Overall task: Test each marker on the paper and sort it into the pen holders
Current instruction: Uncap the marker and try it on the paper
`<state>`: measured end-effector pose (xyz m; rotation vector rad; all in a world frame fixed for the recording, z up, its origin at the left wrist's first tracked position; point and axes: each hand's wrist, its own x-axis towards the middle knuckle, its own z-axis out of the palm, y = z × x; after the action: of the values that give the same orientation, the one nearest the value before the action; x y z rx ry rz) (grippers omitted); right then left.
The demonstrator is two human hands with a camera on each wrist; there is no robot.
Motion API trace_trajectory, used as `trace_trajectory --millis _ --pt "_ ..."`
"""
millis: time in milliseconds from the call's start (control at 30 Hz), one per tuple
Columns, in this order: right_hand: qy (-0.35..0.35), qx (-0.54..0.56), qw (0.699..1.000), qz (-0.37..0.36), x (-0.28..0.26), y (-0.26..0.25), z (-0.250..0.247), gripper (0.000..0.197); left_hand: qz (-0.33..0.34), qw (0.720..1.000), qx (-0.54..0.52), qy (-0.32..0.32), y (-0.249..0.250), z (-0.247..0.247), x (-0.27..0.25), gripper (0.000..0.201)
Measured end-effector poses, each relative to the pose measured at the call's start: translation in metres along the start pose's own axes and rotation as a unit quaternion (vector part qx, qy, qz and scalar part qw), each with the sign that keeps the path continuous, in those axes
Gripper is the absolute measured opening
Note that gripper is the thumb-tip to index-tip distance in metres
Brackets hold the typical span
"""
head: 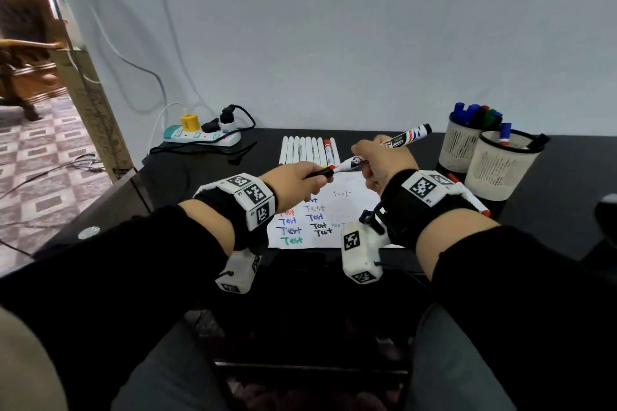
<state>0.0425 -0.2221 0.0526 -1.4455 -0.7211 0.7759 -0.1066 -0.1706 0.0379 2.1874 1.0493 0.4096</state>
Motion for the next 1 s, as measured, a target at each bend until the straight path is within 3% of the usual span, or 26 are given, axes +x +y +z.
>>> trace_trajectory --millis 200,333,733,1000 --pt "-0.033 0.015 0.999 -0.026 -0.008 -0.020 0.002 0.044 0.055 0.996 -0.055 0.033 0.024 -0.004 -0.001 0.020" --pt "-0.033 0.041 0.998 -0.031 -0.007 -0.031 -0.004 0.044 0.052 0.990 -0.117 0.061 0.035 -0.005 0.002 0.020" --pt "-0.083 0.065 0.994 0.002 0.003 -0.043 -0.011 0.040 0.036 0.992 -0.112 0.033 0.050 -0.004 0.011 0.035" --pt "-0.065 0.083 0.994 0.023 0.010 -0.040 -0.005 0.039 0.017 0.995 0.049 0.090 0.055 -0.006 0.016 0.027"
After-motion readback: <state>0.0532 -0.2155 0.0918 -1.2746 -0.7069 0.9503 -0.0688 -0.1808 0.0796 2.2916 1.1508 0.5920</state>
